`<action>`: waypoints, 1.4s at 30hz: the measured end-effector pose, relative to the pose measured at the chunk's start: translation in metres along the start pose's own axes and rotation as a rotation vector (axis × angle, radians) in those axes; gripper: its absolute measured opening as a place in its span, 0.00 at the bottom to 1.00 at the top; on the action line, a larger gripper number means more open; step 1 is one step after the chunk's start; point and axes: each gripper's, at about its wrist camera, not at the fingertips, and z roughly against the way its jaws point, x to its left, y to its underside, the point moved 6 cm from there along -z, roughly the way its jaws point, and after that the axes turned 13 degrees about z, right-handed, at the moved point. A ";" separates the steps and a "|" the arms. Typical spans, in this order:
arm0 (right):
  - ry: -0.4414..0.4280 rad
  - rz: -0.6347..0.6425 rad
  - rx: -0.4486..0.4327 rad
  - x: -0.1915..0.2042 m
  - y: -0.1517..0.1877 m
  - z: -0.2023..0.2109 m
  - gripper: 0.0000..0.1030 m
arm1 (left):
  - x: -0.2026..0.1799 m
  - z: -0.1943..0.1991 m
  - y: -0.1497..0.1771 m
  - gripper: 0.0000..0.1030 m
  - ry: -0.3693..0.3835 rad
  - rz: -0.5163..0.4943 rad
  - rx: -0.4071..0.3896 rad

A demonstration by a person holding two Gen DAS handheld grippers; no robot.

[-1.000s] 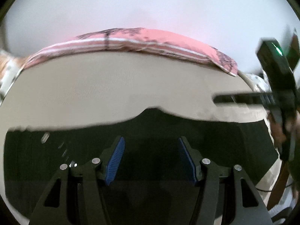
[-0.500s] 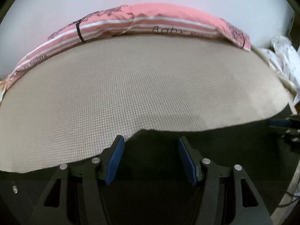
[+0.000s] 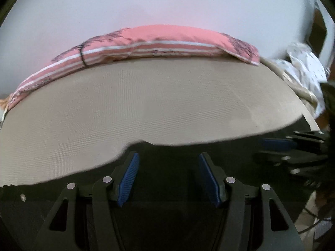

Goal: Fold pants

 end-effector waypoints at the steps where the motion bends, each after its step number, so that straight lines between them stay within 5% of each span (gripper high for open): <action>1: -0.007 0.014 0.007 0.008 -0.002 -0.005 0.31 | -0.004 -0.003 0.005 0.59 0.001 -0.011 0.013; 4: 0.019 0.055 0.022 0.018 -0.004 -0.019 0.31 | -0.001 -0.024 0.021 0.59 -0.052 -0.026 0.075; 13: 0.088 0.018 0.026 -0.013 0.012 -0.001 0.34 | 0.006 -0.013 0.023 0.59 -0.069 -0.022 0.047; 19: 0.151 -0.119 0.027 -0.061 0.051 0.023 0.38 | 0.041 0.002 0.035 0.59 -0.037 0.057 0.059; 30: 0.173 -0.200 0.031 -0.083 0.099 0.065 0.41 | 0.051 0.044 0.059 0.59 -0.052 0.051 0.070; 37: 0.188 -0.273 0.084 -0.099 0.153 0.081 0.41 | 0.093 0.069 0.102 0.59 -0.111 0.168 0.083; 42: 0.178 -0.271 0.101 -0.104 0.167 0.090 0.43 | 0.088 0.071 0.109 0.61 -0.179 0.148 0.059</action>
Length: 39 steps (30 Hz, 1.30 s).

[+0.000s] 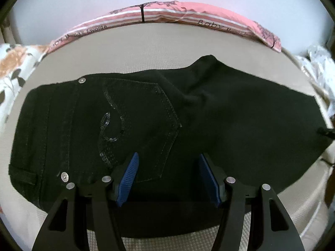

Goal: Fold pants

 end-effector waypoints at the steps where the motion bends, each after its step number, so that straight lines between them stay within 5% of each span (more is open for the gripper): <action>1: -0.008 -0.010 -0.005 -0.002 0.000 0.002 0.43 | -0.003 -0.001 0.000 0.66 -0.010 -0.009 0.000; 7: -0.183 -0.176 -0.072 -0.050 0.002 0.023 0.49 | -0.012 -0.005 0.001 0.79 -0.043 -0.023 -0.002; 18: -0.305 -0.419 -0.058 -0.176 0.031 0.028 0.51 | -0.009 -0.004 -0.008 0.83 -0.026 0.105 -0.001; 20: -0.309 -0.424 -0.045 -0.183 0.035 0.025 0.50 | -0.011 -0.002 -0.010 0.83 -0.038 0.117 -0.003; 25: -0.406 -0.420 -0.017 -0.188 0.044 0.011 0.32 | -0.029 0.002 -0.010 0.83 -0.015 0.130 0.014; 39: -0.629 -0.378 -0.090 -0.186 0.043 -0.002 0.20 | -0.087 -0.011 0.004 0.83 -0.002 0.084 0.068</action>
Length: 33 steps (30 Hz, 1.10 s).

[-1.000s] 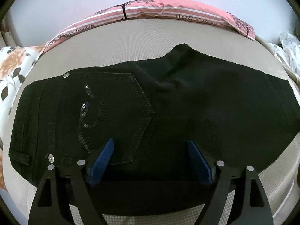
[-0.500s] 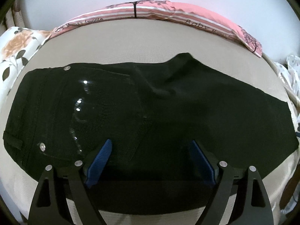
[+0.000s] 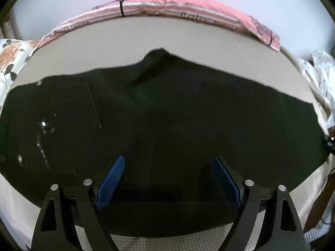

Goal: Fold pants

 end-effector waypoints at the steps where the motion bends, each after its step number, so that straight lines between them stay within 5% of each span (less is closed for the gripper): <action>1: -0.003 -0.006 -0.003 0.001 0.000 -0.002 0.18 | 0.000 -0.003 0.002 0.83 -0.009 -0.003 0.004; 3: 0.015 -0.004 -0.009 0.002 0.001 -0.005 0.10 | -0.002 -0.005 0.005 0.83 -0.026 -0.028 -0.017; 9: 0.044 -0.028 -0.077 0.015 0.003 -0.004 0.09 | -0.005 -0.009 0.006 0.83 -0.038 -0.049 -0.027; 19: -0.110 -0.050 -0.177 0.099 -0.014 -0.020 0.08 | 0.013 0.010 -0.004 0.83 0.003 0.004 -0.067; 33: -0.216 0.132 0.041 0.257 -0.029 -0.189 0.08 | 0.082 0.061 -0.039 0.83 0.041 0.127 -0.141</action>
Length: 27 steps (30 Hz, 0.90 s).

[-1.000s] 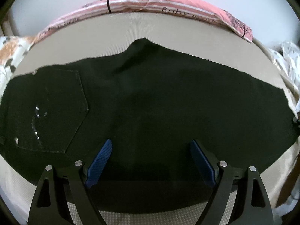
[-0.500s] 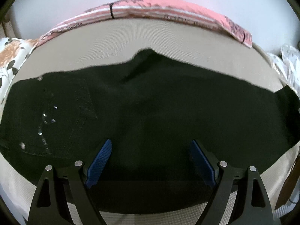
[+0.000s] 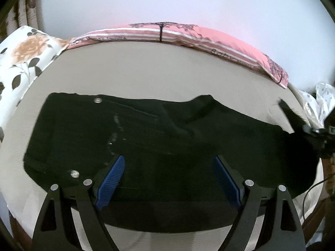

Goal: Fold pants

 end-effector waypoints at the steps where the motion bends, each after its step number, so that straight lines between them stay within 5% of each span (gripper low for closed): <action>1: -0.008 0.014 0.020 0.007 0.000 -0.015 0.08 | 0.004 0.003 -0.002 0.83 0.005 0.008 -0.002; 8: 0.035 0.123 0.209 0.044 0.020 -0.107 0.08 | 0.010 0.020 -0.005 0.83 0.085 0.006 0.000; 17: 0.140 0.306 0.417 0.068 0.067 -0.167 0.11 | -0.007 0.016 -0.006 0.83 0.183 -0.020 0.030; 21: 0.179 0.294 0.393 0.067 0.064 -0.160 0.13 | -0.015 0.014 -0.007 0.83 0.225 -0.020 0.049; 24: 0.215 0.301 0.333 0.063 0.056 -0.129 0.29 | -0.022 0.005 -0.003 0.83 0.305 0.009 0.130; 27: 0.250 0.289 0.280 0.055 0.050 -0.094 0.35 | -0.032 -0.010 0.004 0.83 0.394 0.070 0.256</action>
